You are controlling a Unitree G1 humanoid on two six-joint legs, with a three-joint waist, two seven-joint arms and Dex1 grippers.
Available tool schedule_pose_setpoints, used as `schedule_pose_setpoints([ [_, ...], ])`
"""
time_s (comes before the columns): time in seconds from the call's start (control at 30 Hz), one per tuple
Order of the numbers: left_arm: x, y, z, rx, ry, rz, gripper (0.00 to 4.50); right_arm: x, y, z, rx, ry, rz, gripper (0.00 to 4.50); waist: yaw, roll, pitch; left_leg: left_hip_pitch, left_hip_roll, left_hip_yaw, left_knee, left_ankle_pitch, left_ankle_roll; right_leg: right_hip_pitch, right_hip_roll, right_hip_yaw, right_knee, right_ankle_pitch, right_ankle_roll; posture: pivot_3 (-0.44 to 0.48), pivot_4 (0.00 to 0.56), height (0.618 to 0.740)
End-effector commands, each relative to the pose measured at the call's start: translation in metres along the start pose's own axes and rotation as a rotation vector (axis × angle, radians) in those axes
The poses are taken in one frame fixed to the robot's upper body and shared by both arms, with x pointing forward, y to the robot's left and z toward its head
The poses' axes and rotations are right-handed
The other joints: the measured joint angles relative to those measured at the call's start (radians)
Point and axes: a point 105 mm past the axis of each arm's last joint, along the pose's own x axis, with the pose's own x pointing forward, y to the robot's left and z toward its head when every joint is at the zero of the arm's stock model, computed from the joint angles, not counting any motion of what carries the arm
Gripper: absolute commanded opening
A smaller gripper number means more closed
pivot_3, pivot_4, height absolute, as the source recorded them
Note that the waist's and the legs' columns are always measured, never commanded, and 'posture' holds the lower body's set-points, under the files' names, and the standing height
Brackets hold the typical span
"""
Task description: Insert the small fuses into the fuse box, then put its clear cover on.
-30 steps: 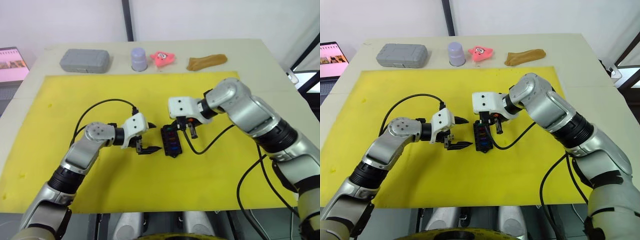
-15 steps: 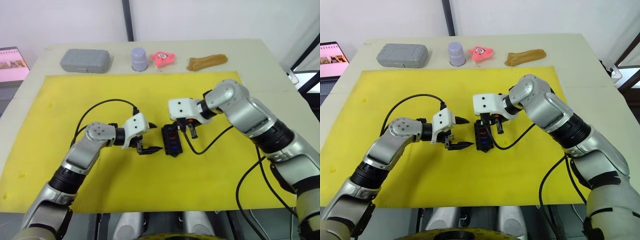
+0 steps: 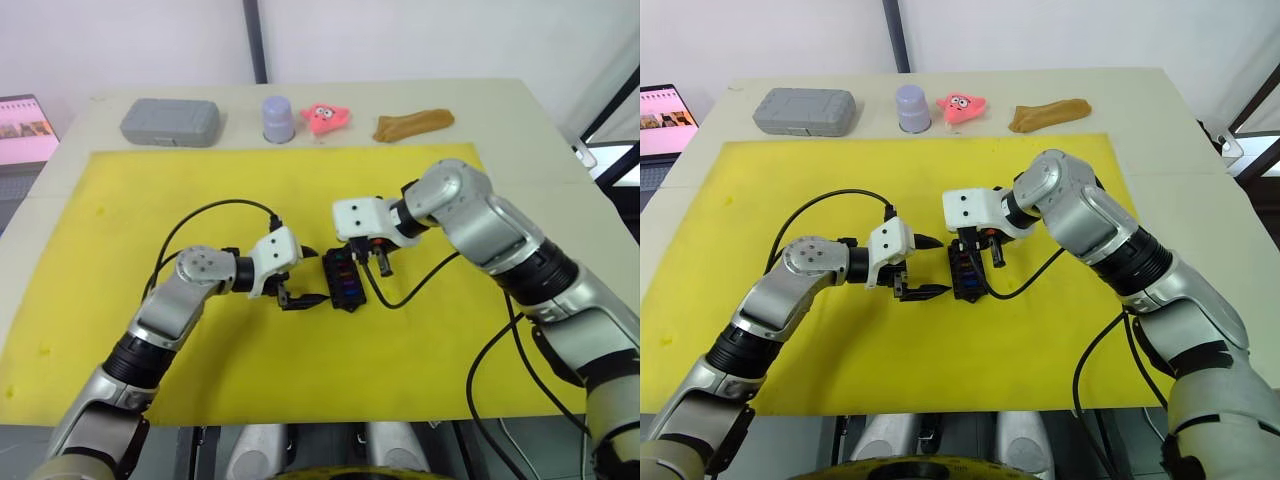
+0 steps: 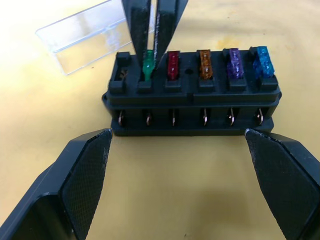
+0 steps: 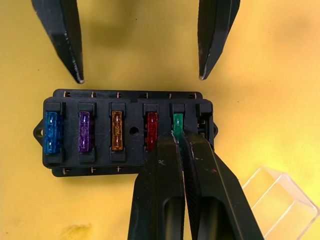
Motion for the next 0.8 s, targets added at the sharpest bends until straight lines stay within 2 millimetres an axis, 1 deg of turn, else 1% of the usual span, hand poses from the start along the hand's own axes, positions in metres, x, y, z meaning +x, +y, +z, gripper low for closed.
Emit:
schedule_pose_setpoints([
  [0.03,-0.001,0.001,0.008,0.049,-0.018,0.005,4.45,0.001,0.0,0.0,0.015,0.004,-0.002,0.0,0.0,0.0,0.0,0.0,0.0,0.0,0.0,0.0,0.0,0.0,0.0,0.0,0.0,0.0,0.0,0.0,0.15,0.731],
  [0.1,-0.002,0.001,0.008,0.049,-0.016,0.004,4.45,0.0,0.0,0.002,0.021,-0.003,-0.004,0.0,0.0,0.0,0.0,0.0,0.0,0.0,0.0,0.0,0.0,0.0,0.0,0.0,0.0,0.0,0.0,0.0,0.15,0.731],
  [0.2,-0.002,0.001,0.007,0.049,-0.014,0.001,4.5,-0.001,0.0,0.003,0.022,-0.007,-0.009,0.95,0.0,0.0,0.0,0.0,0.0,0.0,0.0,0.0,0.0,0.0,0.0,0.0,0.0,0.0,0.0,0.0,0.15,0.731],
  [0.23,-0.002,0.001,0.007,0.049,-0.014,0.001,4.5,-0.002,-0.001,0.004,0.025,-0.009,-0.014,1.31,0.0,0.0,0.0,0.0,0.0,0.0,0.0,0.0,0.0,0.0,0.0,0.0,0.0,0.0,0.0,0.0,0.15,0.731],
  [0.27,-0.002,0.001,0.007,0.049,-0.013,0.001,4.5,-0.002,-0.002,0.005,0.029,-0.012,-0.021,1.88,0.001,0.0,0.0,0.0,0.0,0.0,0.0,0.0,0.0,0.0,0.0,0.0,0.0,0.0,0.0,0.0,0.15,0.731],
  [0.3,-0.002,0.001,0.007,0.049,-0.013,0.001,4.5,-0.003,-0.003,0.006,0.032,-0.015,-0.026,2.31,0.001,0.0,0.0,0.0,0.0,0.0,0.0,0.0,0.0,0.0,0.0,0.0,0.0,0.0,0.0,0.0,0.15,0.731],
  [0.33,-0.002,0.001,0.007,0.05,-0.013,0.001,4.5,-0.003,-0.003,0.007,0.033,-0.019,-0.029,2.87,0.001,0.0,0.0,0.0,0.0,0.0,0.0,0.0,0.0,0.0,0.0,0.0,0.0,0.0,0.0,0.0,0.15,0.731],
  [0.63,-0.003,0.003,0.006,0.05,-0.007,0.008,4.5,-0.017,-0.01,0.018,0.063,-0.08,-0.053,2.87,0.0,0.0,0.0,0.0,0.0,0.0,0.0,0.0,0.0,0.0,0.0,0.0,0.0,0.0,0.0,0.0,0.15,0.731],
  [0.8,-0.003,0.005,0.006,0.052,-0.011,0.016,4.5,-0.03,-0.015,0.024,0.065,-0.114,-0.075,2.87,0.0,0.0,0.0,0.0,0.0,0.0,0.0,0.0,0.0,-0.001,0.0,0.0,0.001,0.0,0.0,0.0,0.15,0.731],
])
